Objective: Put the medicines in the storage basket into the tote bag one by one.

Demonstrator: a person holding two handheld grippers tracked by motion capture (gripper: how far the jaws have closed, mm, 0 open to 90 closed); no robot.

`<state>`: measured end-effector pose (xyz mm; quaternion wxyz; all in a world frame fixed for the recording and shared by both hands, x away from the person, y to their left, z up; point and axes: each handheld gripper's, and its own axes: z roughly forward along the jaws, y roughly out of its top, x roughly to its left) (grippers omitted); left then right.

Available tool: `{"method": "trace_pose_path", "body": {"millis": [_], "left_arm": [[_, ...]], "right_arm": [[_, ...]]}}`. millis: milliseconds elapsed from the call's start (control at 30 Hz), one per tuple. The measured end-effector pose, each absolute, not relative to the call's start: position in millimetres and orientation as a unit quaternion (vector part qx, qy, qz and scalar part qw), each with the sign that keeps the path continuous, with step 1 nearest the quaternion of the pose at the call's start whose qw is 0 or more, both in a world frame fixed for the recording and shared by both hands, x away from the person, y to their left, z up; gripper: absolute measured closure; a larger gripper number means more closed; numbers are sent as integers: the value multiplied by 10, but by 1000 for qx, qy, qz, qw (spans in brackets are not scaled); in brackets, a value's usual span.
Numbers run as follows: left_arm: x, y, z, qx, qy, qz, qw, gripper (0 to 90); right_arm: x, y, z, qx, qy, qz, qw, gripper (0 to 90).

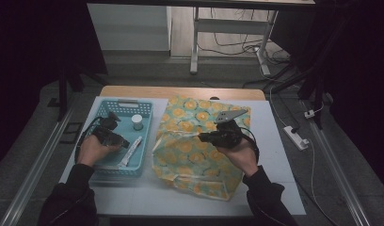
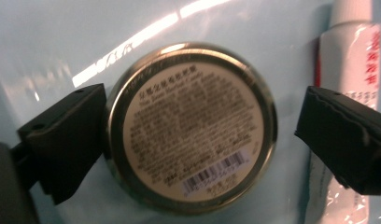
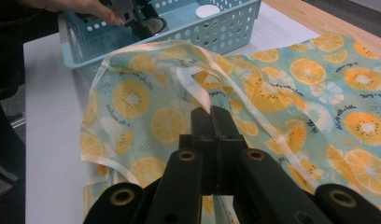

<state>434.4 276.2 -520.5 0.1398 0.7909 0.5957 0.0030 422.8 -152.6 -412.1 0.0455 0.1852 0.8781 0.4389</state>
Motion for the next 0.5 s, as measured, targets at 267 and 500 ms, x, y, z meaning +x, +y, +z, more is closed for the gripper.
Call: {"method": "trace_pose_path", "body": {"millis": [267, 500], "left_arm": [[4295, 2737, -5172, 801, 588, 27, 113, 200], [4275, 2763, -5131, 794, 592, 29, 136, 204]], "right_arm": [[4233, -1539, -4118, 187, 876, 442, 46, 900], [4239, -1551, -4114, 188, 875, 443, 49, 900]]}}
